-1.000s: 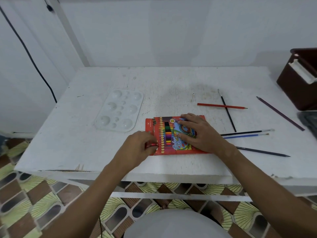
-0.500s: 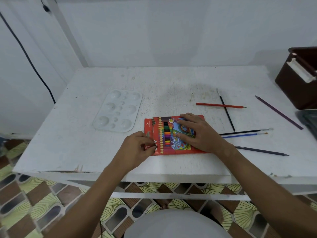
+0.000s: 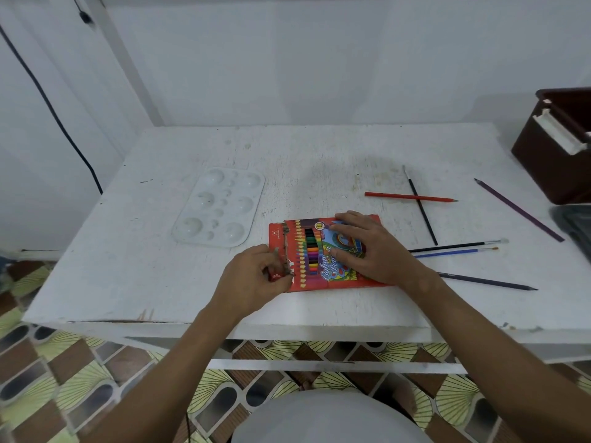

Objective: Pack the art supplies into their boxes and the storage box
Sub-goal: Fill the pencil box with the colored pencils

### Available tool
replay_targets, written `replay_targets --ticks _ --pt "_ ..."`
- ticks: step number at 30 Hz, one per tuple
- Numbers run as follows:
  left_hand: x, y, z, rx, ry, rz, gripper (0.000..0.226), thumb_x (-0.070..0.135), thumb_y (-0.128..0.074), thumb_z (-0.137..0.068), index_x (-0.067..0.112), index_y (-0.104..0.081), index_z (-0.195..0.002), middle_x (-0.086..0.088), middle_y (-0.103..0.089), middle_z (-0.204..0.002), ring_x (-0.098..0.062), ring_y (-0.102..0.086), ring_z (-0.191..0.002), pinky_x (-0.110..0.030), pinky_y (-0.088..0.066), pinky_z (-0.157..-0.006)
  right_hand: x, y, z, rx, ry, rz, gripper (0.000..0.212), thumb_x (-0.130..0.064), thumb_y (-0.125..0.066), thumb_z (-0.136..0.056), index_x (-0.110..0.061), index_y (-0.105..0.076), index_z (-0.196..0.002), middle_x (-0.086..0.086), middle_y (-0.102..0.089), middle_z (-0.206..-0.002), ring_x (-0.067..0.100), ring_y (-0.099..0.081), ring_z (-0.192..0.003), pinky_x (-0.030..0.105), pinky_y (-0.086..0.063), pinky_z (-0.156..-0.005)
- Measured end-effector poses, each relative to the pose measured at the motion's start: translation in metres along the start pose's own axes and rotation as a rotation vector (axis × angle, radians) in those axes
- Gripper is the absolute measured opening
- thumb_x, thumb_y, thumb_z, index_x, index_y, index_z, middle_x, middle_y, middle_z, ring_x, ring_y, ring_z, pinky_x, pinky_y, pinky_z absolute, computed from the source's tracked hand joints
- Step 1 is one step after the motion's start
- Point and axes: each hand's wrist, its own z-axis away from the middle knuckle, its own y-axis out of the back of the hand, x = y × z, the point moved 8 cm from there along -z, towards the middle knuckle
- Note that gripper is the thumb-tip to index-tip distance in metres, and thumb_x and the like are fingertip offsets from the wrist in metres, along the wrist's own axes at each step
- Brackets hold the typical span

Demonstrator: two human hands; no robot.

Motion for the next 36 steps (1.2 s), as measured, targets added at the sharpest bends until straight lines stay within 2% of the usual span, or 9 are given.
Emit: replay_targets --ticks 9,12,16,20,25,28,30,33,36 --pt "0.004 -0.002 -0.003 0.015 0.023 -0.033 0.017 0.024 -0.081 -0.07 0.015 -0.066 -0.07 0.014 -0.056 -0.072 -0.008 -0.054 -0.066 -0.024 -0.045 -0.058 0.0 0.0 0.0 0.012 0.006 0.005 0.058 -0.054 -0.055 -0.083 -0.022 -0.054 -0.131 -0.001 -0.045 -0.143 0.014 -0.033 -0.136 0.032 -0.03 -0.108" --pt "0.005 -0.007 -0.007 -0.112 -0.027 -0.015 0.009 0.017 -0.077 -0.075 0.014 -0.074 -0.082 0.011 -0.062 -0.083 -0.008 -0.06 -0.076 -0.029 -0.053 -0.067 0.0 -0.001 0.0 0.006 0.003 0.01 0.057 -0.053 -0.056 -0.084 -0.022 -0.054 -0.132 -0.002 -0.045 -0.143 0.014 -0.032 -0.136 0.034 -0.031 -0.109" --pt "0.001 -0.007 -0.009 -0.296 0.012 0.108 0.02 0.014 -0.075 -0.08 0.017 -0.075 -0.1 0.016 -0.062 -0.1 0.001 -0.06 -0.095 -0.015 -0.053 -0.078 0.001 -0.002 0.0 -0.012 -0.014 0.02 0.06 -0.056 -0.053 -0.084 -0.023 -0.052 -0.133 -0.003 -0.043 -0.145 0.015 -0.03 -0.138 0.035 -0.03 -0.11" --pt "0.0 -0.004 -0.011 -0.362 0.061 0.1 0.017 0.015 -0.074 -0.081 0.021 -0.075 -0.097 0.015 -0.063 -0.099 -0.004 -0.062 -0.096 -0.02 -0.054 -0.079 0.001 -0.001 0.001 -0.006 -0.02 0.028 0.059 -0.056 -0.056 -0.085 -0.023 -0.052 -0.133 -0.002 -0.042 -0.145 0.015 -0.03 -0.138 0.037 -0.032 -0.11" --pt "0.003 -0.002 -0.014 -0.24 0.129 0.056 0.016 0.014 -0.077 -0.077 0.026 -0.067 -0.074 0.01 -0.063 -0.08 -0.004 -0.06 -0.071 -0.007 -0.046 -0.061 0.004 -0.001 0.0 0.001 -0.055 0.039 0.065 -0.066 -0.047 -0.081 -0.026 -0.053 -0.132 0.001 -0.04 -0.145 0.017 -0.032 -0.137 0.039 -0.038 -0.108" --pt "0.004 -0.002 -0.012 -0.2 0.132 0.018 0.017 0.019 -0.078 -0.077 0.027 -0.064 -0.071 0.008 -0.062 -0.075 -0.008 -0.059 -0.068 -0.013 -0.048 -0.059 0.003 -0.002 -0.001 -0.004 -0.055 0.058 0.062 -0.063 -0.05 -0.082 -0.026 -0.052 -0.132 0.002 -0.04 -0.146 0.018 -0.033 -0.136 0.04 -0.038 -0.108" --pt "0.003 0.0 -0.01 -0.182 0.135 0.003 0.012 0.024 -0.076 -0.079 0.027 -0.065 -0.074 0.008 -0.064 -0.079 -0.01 -0.062 -0.075 -0.02 -0.051 -0.064 0.002 -0.001 -0.001 -0.01 -0.054 0.065 0.061 -0.061 -0.05 -0.082 -0.025 -0.052 -0.132 0.003 -0.04 -0.146 0.018 -0.033 -0.135 0.039 -0.037 -0.108" --pt "0.0 0.005 -0.006 -0.145 0.149 -0.064 0.009 0.027 -0.068 -0.087 0.025 -0.072 -0.095 0.008 -0.065 -0.09 -0.006 -0.06 -0.077 -0.008 -0.041 -0.065 0.0 -0.001 -0.003 -0.007 -0.07 0.083 0.062 -0.06 -0.049 -0.082 -0.023 -0.053 -0.132 0.005 -0.041 -0.145 0.019 -0.036 -0.133 0.038 -0.036 -0.107" --pt "0.002 0.02 -0.001 0.054 0.216 -0.058 0.015 0.026 -0.062 -0.091 0.02 -0.068 -0.104 0.01 -0.063 -0.082 -0.003 -0.057 -0.067 -0.005 -0.036 -0.056 0.002 0.001 -0.006 0.035 -0.132 0.106 0.06 -0.058 -0.055 -0.084 -0.023 -0.052 -0.133 0.006 -0.041 -0.145 0.02 -0.039 -0.131 0.037 -0.034 -0.107"
